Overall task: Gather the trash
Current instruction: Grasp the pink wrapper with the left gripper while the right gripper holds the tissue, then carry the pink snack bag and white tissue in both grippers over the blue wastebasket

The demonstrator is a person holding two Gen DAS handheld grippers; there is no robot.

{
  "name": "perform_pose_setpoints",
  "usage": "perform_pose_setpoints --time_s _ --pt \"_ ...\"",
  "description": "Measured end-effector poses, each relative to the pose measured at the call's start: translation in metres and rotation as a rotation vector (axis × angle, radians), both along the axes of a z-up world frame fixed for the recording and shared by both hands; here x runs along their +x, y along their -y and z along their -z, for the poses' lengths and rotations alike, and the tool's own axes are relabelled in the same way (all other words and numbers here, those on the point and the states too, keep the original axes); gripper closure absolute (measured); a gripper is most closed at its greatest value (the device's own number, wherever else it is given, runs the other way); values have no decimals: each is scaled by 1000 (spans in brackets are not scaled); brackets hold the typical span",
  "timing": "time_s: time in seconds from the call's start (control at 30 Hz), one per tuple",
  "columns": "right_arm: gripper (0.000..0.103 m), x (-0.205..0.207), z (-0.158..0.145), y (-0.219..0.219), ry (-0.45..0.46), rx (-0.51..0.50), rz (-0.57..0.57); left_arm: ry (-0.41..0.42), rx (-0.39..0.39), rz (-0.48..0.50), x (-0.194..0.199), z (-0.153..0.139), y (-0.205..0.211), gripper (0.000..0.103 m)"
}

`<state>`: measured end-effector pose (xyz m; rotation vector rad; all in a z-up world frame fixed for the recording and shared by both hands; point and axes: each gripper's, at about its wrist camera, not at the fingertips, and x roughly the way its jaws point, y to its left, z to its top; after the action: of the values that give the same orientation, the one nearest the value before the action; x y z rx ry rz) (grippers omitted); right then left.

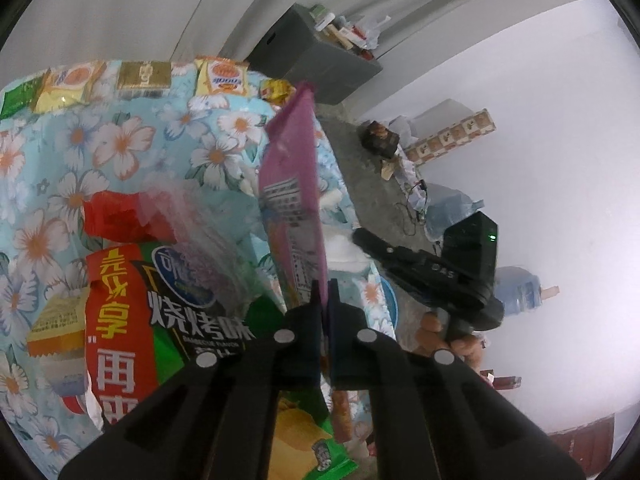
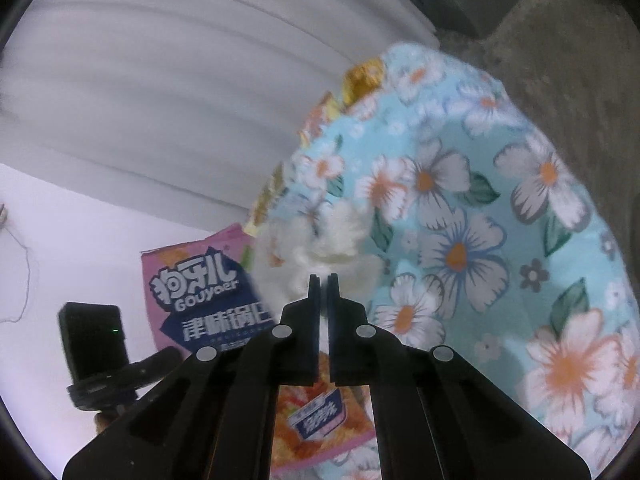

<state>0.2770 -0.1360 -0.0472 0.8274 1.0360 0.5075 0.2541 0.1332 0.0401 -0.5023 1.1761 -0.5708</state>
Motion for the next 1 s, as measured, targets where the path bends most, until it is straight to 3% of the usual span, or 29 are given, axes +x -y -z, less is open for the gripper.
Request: perform_pose_setpoints --time_s 0.27,0.57,1.0 --pt "101 -26 -46 15 100 14 34 87 -7 -5 -18 -23 -2 102" --pt "101 -55 -90 18 208 -34 72 257 30 -40 -46 -53 -1 102" --pt "102 -119 -127 56 328 -76 177 490 87 -50 -96 -81 28 102"
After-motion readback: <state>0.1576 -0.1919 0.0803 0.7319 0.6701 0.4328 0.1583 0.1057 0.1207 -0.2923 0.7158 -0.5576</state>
